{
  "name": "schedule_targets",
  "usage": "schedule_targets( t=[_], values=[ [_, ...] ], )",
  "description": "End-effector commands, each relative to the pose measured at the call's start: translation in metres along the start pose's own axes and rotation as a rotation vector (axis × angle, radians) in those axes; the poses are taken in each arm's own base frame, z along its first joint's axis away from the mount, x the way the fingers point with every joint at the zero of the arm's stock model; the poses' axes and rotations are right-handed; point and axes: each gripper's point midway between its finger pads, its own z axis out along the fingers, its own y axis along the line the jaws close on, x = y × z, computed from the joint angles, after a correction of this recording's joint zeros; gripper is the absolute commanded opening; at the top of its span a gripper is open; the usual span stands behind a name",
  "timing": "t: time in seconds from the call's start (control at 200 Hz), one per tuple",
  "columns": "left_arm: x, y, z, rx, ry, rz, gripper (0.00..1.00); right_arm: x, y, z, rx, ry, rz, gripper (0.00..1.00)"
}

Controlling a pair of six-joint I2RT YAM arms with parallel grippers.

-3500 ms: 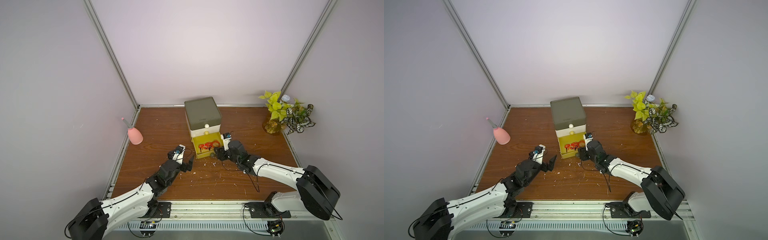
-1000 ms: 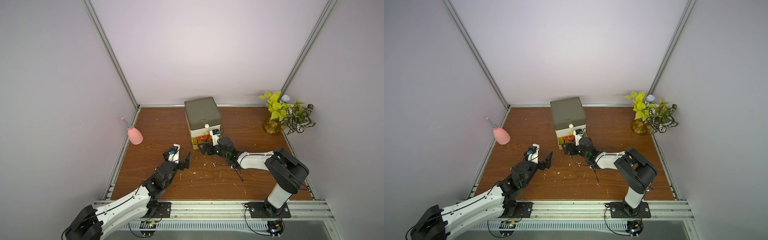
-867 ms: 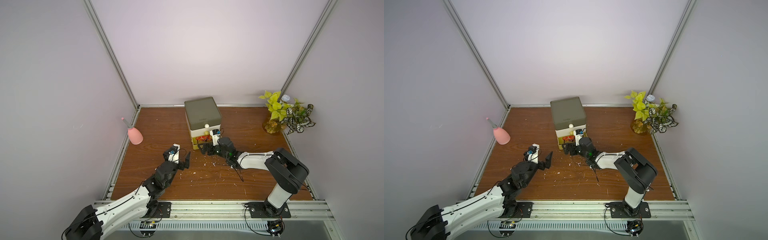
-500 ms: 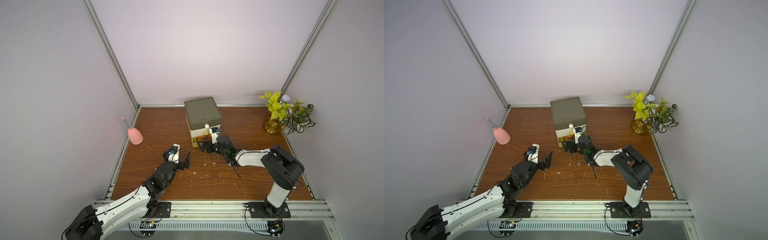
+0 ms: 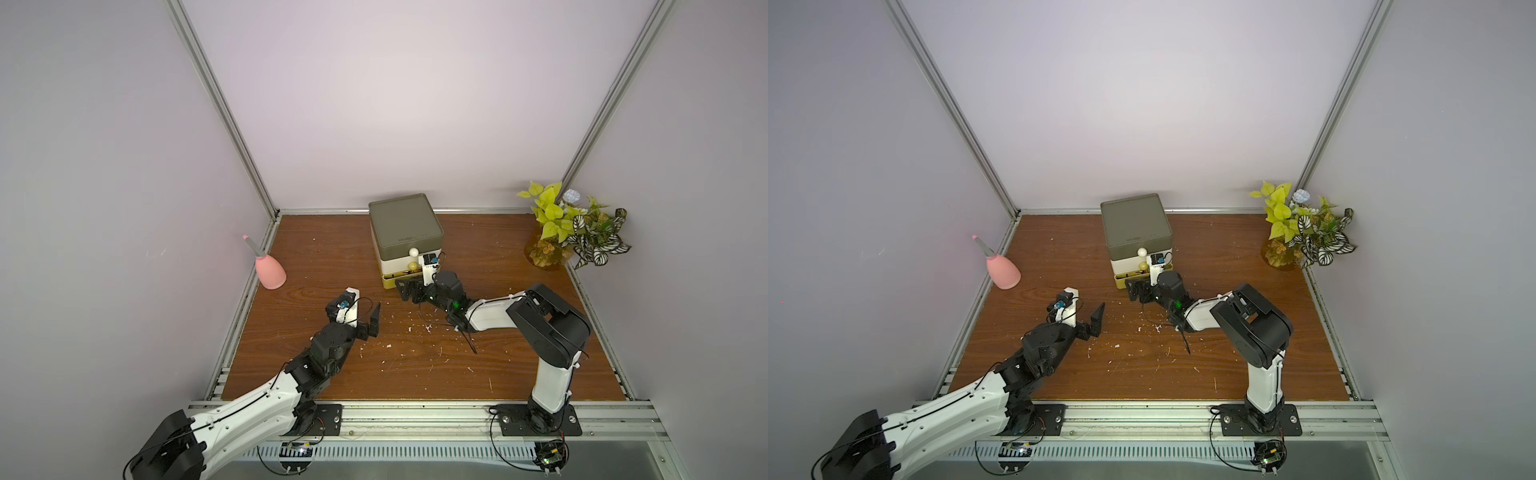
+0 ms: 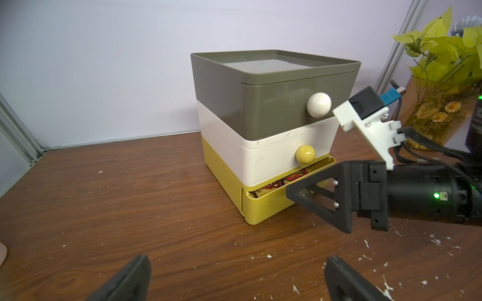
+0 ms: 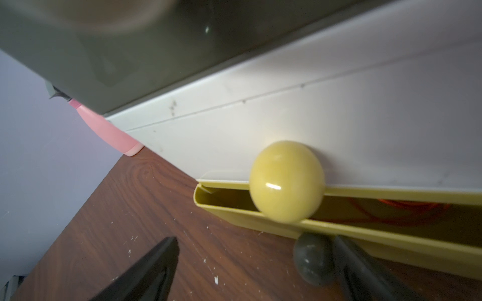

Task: Place the wired earphones into the drawer by color
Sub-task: Close the drawer in the storage box.

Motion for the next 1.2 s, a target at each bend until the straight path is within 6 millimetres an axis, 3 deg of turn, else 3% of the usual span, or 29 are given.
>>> schedule_targets(
  t=[0.0,0.636,0.871,1.196],
  values=[
    [0.004,0.006,-0.001,-0.022,0.001,-0.001,0.99,-0.031,0.01,0.002,-0.036,-0.125,-0.031,0.99],
    [0.004,0.007,-0.001,-0.029,0.0,0.001,0.99,-0.032,0.008,0.001,-0.048,-0.182,-0.073,0.99],
    [0.003,0.008,-0.002,-0.028,-0.008,0.0,0.99,-0.033,0.008,-0.019,-0.04,-0.182,-0.077,0.99],
    [0.002,0.005,-0.003,-0.007,-0.011,0.005,0.99,-0.034,-0.002,-0.063,0.032,-0.158,-0.128,0.99]
  ],
)
